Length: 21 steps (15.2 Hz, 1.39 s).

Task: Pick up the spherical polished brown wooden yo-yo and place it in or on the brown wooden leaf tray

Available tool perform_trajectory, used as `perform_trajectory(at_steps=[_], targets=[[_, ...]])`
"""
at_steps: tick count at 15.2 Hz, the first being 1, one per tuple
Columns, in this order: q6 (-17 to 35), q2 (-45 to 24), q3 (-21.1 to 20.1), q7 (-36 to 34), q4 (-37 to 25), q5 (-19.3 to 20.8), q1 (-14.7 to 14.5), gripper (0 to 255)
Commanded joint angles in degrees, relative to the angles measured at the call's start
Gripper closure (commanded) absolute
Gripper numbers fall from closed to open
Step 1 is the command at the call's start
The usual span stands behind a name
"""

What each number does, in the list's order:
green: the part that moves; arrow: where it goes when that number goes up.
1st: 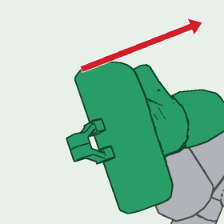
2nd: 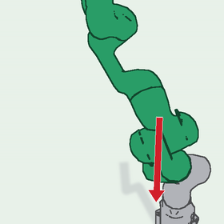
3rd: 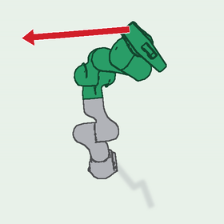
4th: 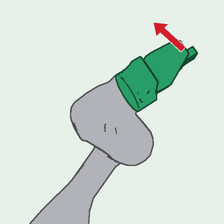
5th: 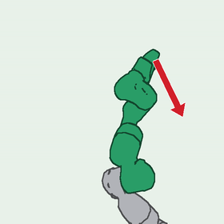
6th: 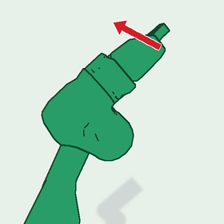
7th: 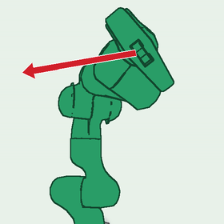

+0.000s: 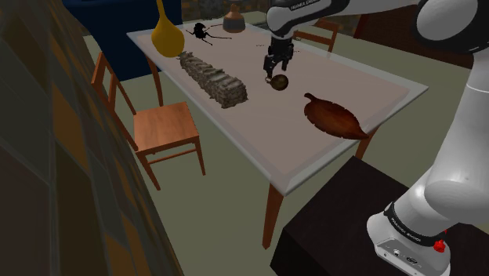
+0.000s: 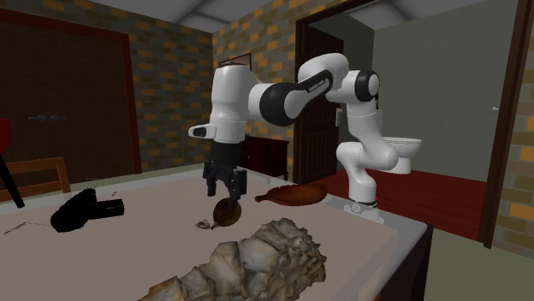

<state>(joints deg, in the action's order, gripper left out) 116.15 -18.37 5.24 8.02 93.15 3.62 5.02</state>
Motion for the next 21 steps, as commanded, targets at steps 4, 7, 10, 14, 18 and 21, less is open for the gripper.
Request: perform_trajectory(at_steps=[4, 7, 10, 14, 18, 21], targets=[[3.0, -2.0, 0.0, -0.2, 0.8, 0.0, 0.1, 0], [4.6, -2.8, 0.0, -0.2, 1.7, -0.1, 0.2, 0], [4.6, -2.8, 0.0, -0.2, 1.7, -0.1, 0.2, 0], [4.6, -2.8, 0.0, -0.2, 1.7, -0.1, 0.2, 0], [4.6, -2.8, 0.0, -0.2, 1.7, -0.1, 0.2, 255], [4.6, -2.8, 0.0, -0.2, 1.7, -0.1, 0.2, 255]])
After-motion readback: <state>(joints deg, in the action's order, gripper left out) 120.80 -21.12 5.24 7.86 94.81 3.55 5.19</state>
